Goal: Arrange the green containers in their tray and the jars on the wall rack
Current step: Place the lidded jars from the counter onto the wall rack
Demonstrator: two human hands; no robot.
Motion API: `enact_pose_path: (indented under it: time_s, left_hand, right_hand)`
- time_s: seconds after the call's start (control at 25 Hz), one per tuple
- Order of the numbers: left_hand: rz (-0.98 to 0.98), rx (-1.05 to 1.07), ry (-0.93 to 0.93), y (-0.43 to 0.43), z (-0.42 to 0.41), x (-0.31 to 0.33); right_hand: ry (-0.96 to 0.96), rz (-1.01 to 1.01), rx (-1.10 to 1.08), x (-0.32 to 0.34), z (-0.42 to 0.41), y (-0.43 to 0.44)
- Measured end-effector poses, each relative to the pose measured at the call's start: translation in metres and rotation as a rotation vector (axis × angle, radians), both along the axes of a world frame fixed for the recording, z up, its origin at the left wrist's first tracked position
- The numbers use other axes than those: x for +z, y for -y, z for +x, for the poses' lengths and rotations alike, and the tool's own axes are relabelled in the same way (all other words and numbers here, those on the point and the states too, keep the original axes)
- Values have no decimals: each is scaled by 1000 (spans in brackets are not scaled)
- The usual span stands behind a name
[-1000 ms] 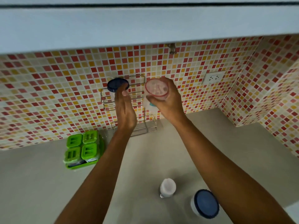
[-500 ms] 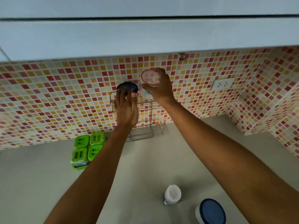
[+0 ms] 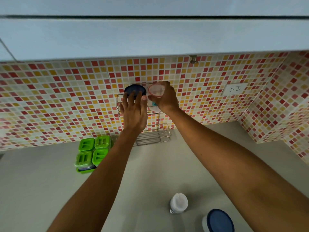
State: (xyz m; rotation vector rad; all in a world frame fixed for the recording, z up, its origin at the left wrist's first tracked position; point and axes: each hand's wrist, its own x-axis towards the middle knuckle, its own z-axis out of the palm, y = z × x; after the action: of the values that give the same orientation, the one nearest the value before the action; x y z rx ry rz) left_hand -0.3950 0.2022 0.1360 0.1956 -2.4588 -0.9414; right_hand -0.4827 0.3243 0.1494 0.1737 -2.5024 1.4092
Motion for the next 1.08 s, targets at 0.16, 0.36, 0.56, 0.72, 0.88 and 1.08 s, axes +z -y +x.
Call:
enact_pose_path:
  time_s: [0.16,0.36,0.56,0.72,0.88,1.08]
  left_hand:
    - [102,1,-62,-2,5,5]
    - [362,-56,-190,-19,40,-8]
    - [683,-229,24,-56,111,-83]
    - [801,-222,330,-76,156,-153]
    - [921,-193,471,-87,192,-193]
    - [1007,-176,559,-100,212,-209]
  right_hand:
    - [21,8,18,1,-1,0]
    - [-65,-13,34,4,30,-10]
    - [-109,-40,55,-48,122,-37]
    - [155,-16,81,-118,206,-68]
    - [300,-23,109,-178,277,-94]
    - [453,-37,133,-213,322,-107]
